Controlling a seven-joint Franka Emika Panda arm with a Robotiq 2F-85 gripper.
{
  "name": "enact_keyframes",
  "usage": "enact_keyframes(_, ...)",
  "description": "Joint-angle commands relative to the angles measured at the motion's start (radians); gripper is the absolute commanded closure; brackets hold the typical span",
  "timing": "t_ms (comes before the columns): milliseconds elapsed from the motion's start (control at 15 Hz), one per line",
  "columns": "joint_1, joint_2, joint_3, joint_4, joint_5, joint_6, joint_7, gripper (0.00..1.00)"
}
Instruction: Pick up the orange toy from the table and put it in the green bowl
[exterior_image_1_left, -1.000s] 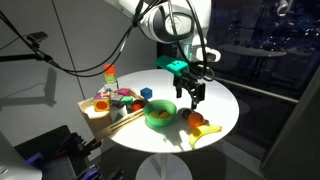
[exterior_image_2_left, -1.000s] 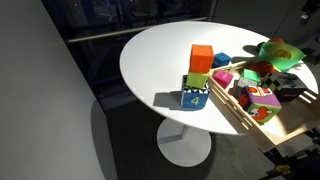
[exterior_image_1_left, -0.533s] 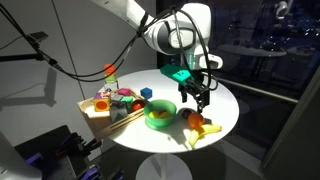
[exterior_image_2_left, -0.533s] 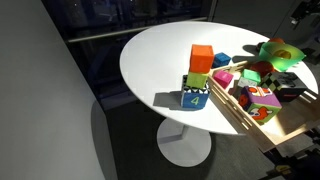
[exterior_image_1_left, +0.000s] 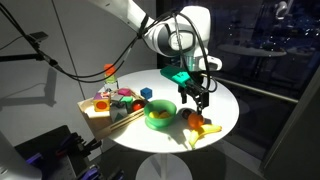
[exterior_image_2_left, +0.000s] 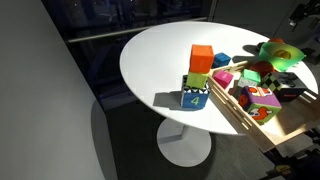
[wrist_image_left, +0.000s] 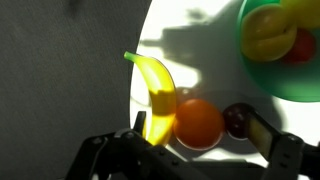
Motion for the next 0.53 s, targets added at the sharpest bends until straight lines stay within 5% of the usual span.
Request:
enact_keyframes(0, -0.013, 0.009, 0.013, 0.012, -0.005, 0.000, 0.005, 0.00)
enact_keyframes(467, -0.016, 0.077, 0.010, 0.037, -0.011, 0.068, 0.014, 0.00)
